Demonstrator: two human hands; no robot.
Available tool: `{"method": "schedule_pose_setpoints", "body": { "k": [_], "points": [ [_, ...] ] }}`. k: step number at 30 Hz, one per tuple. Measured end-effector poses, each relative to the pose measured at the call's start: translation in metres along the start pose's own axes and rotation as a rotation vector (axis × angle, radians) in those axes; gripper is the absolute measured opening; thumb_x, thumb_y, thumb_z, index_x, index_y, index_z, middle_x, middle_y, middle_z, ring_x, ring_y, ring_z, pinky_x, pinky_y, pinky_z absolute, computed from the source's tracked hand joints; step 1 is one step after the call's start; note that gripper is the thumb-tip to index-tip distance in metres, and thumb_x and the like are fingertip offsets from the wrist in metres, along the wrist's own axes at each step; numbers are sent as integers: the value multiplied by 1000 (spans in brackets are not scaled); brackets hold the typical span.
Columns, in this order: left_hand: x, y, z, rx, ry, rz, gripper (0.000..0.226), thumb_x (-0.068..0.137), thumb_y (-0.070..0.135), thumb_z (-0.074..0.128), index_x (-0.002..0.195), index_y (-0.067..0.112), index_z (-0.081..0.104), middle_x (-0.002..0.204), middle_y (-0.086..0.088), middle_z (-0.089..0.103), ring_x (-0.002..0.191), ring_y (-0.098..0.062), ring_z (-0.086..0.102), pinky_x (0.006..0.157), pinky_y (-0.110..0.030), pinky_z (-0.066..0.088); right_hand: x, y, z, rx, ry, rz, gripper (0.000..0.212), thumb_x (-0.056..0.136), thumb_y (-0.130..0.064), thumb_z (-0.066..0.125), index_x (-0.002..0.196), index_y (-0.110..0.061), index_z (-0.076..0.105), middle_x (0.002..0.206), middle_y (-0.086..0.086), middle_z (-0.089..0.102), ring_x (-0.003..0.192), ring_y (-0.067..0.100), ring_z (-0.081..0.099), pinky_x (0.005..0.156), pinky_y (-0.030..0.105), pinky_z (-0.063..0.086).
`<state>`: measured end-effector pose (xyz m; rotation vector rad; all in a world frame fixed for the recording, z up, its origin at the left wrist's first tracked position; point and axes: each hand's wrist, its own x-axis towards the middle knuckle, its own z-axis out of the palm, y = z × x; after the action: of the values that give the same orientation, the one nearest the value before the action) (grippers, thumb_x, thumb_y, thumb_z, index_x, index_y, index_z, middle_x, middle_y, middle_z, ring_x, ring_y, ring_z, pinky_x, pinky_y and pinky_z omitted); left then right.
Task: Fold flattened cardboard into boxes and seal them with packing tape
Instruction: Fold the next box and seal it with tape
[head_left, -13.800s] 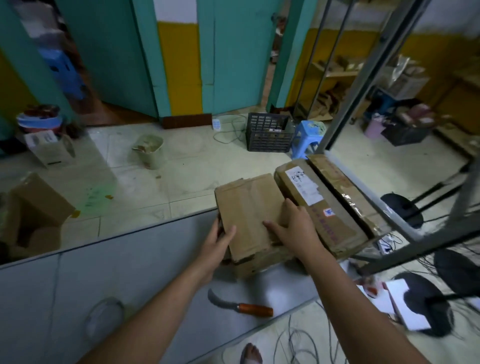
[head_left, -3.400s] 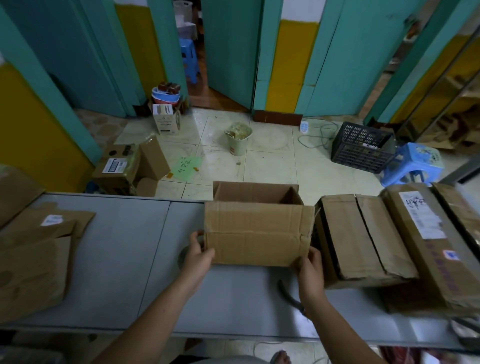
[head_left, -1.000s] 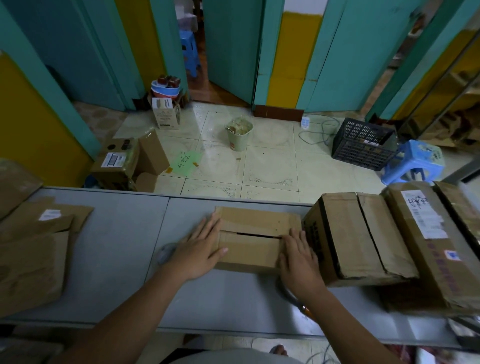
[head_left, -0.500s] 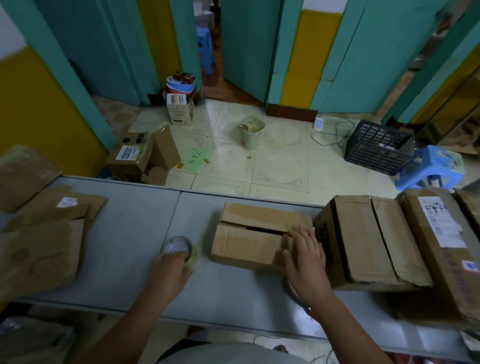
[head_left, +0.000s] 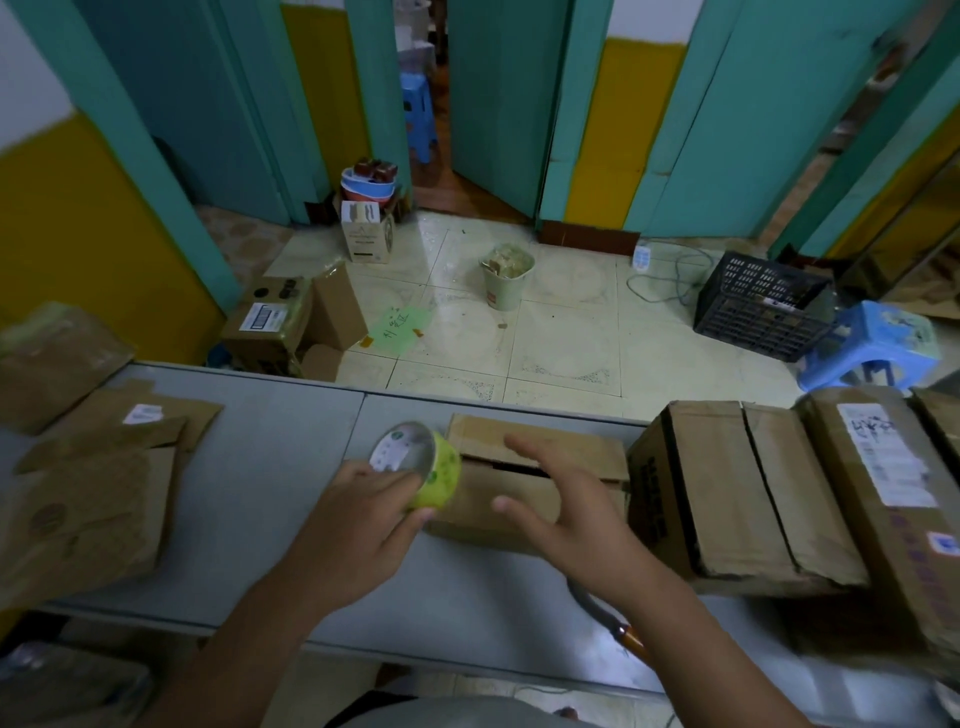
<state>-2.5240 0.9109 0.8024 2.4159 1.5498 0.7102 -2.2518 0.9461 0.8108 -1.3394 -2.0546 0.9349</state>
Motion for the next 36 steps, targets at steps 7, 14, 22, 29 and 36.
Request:
{"method": "schedule_pose_setpoints", "body": {
  "k": [7, 14, 22, 29, 36],
  "points": [
    [36, 50, -15, -78, -61, 82, 14, 104, 37, 53, 98, 28, 61, 86, 18, 60, 75, -5, 43, 86, -35, 41, 11, -26, -14, 146, 143, -128, 57, 88, -38, 82, 140, -23, 64, 132, -16, 63, 127, 1, 58, 108, 20, 45],
    [43, 66, -12, -83, -91, 51, 20, 103, 41, 50, 98, 28, 64, 89, 17, 64, 79, -8, 43, 80, -29, 36, -8, -21, -13, 106, 387, -155, 32, 83, -20, 88, 114, -18, 80, 98, -14, 70, 97, -1, 67, 86, 11, 49],
    [44, 64, -7, -163, -169, 73, 31, 97, 60, 53, 112, 37, 68, 91, 29, 51, 89, -13, 46, 72, -17, 33, -6, -15, -25, 311, 313, -35, 25, 92, -8, 78, 95, -32, 81, 90, -16, 75, 88, 9, 72, 79, 14, 52],
    [54, 62, -6, -643, -263, -8, 29, 99, 47, 70, 91, 20, 74, 86, 3, 73, 78, -14, 73, 66, -41, 59, -3, 1, -37, 622, 165, 211, 17, 98, -3, 69, 90, -14, 79, 84, 8, 77, 79, 17, 71, 78, 31, 59],
    [55, 59, 8, -812, -236, -255, 30, 98, 46, 68, 85, 19, 71, 79, -3, 72, 68, -21, 77, 56, -31, 62, -3, 2, -44, 591, 162, 252, 12, 99, -6, 68, 91, -8, 78, 82, 20, 73, 75, 17, 68, 76, 32, 60]
  ]
}}
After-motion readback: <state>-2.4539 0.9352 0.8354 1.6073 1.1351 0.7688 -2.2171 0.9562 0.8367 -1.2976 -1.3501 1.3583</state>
